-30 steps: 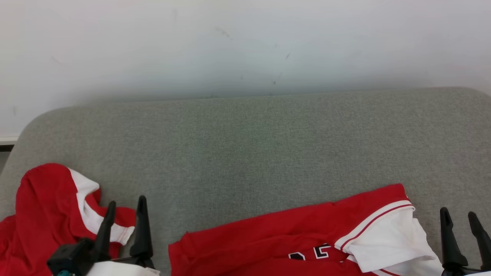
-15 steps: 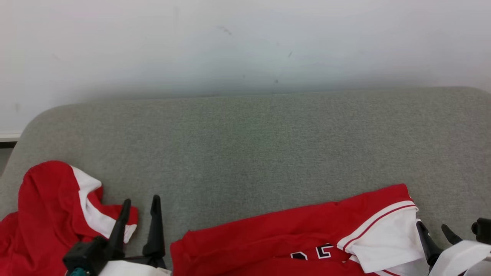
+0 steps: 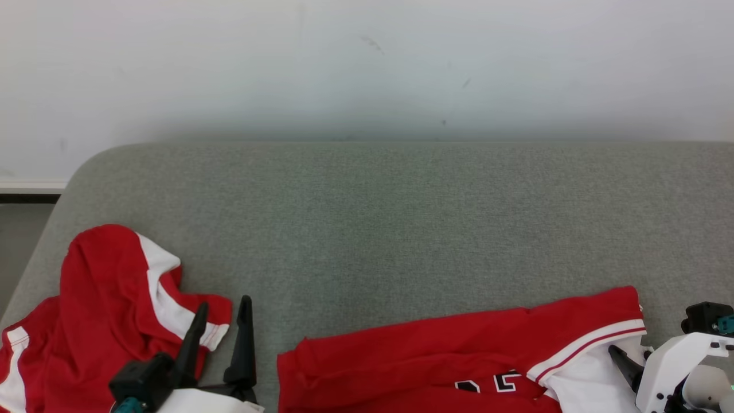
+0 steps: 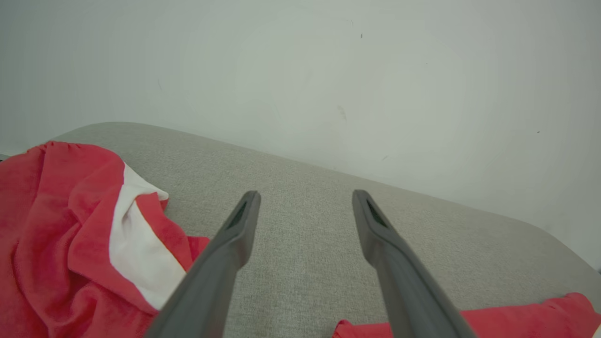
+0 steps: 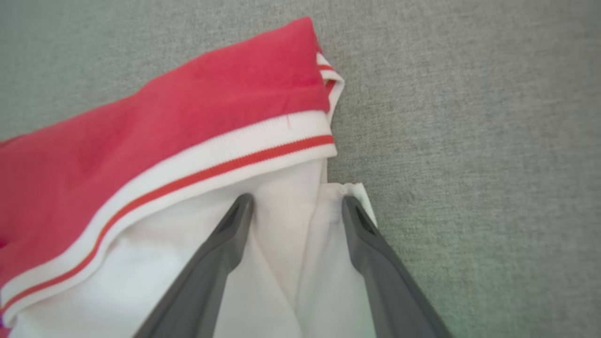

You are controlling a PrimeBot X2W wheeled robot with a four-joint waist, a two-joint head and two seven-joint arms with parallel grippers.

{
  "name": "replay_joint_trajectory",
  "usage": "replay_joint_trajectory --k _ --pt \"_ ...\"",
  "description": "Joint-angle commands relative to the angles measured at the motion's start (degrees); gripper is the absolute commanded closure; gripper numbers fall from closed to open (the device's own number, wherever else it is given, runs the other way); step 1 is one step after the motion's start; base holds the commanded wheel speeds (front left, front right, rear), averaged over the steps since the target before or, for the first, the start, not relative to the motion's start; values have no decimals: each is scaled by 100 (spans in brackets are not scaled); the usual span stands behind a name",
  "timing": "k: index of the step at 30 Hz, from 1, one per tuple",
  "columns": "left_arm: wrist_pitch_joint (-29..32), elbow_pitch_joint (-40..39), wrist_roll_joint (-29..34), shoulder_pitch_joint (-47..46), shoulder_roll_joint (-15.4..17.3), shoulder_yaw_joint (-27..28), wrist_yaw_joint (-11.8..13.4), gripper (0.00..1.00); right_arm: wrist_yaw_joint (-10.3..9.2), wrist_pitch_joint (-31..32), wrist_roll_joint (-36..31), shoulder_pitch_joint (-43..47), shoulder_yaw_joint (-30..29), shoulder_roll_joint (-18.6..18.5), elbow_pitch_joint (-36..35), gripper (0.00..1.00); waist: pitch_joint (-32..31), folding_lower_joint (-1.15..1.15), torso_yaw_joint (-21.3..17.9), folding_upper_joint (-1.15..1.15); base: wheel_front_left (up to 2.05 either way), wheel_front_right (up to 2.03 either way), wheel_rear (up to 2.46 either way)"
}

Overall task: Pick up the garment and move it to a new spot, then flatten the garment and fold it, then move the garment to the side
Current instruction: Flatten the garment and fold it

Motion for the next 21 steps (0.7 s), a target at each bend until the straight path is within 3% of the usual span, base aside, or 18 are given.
replay_joint_trajectory --k 1,7,9,10,11,21 --pt "0 22 26 -41 -3 32 -34 0 -31 242 -11 136 42 16 336 0 4 0 36 0 0 0 0" --pt "0 123 57 -58 -52 68 -100 0 -36 957 74 127 233 179 765 0 0 0 129 0 0 0 0" --pt "0 146 74 -64 -67 79 -122 0 -27 968 156 122 318 249 698 54 -10 0 149 0 0 0 0" --pt "0 159 79 -62 -72 87 -135 0 -22 957 202 120 344 272 662 90 -19 0 156 0 0 0 0" --pt "0 171 79 -58 -77 94 -139 0 -15 939 248 120 369 290 640 100 -27 0 162 0 0 0 0" --pt "0 233 124 56 -112 159 -166 0 -16 937 477 -54 490 14 522 100 -173 0 156 0 0 0 0"
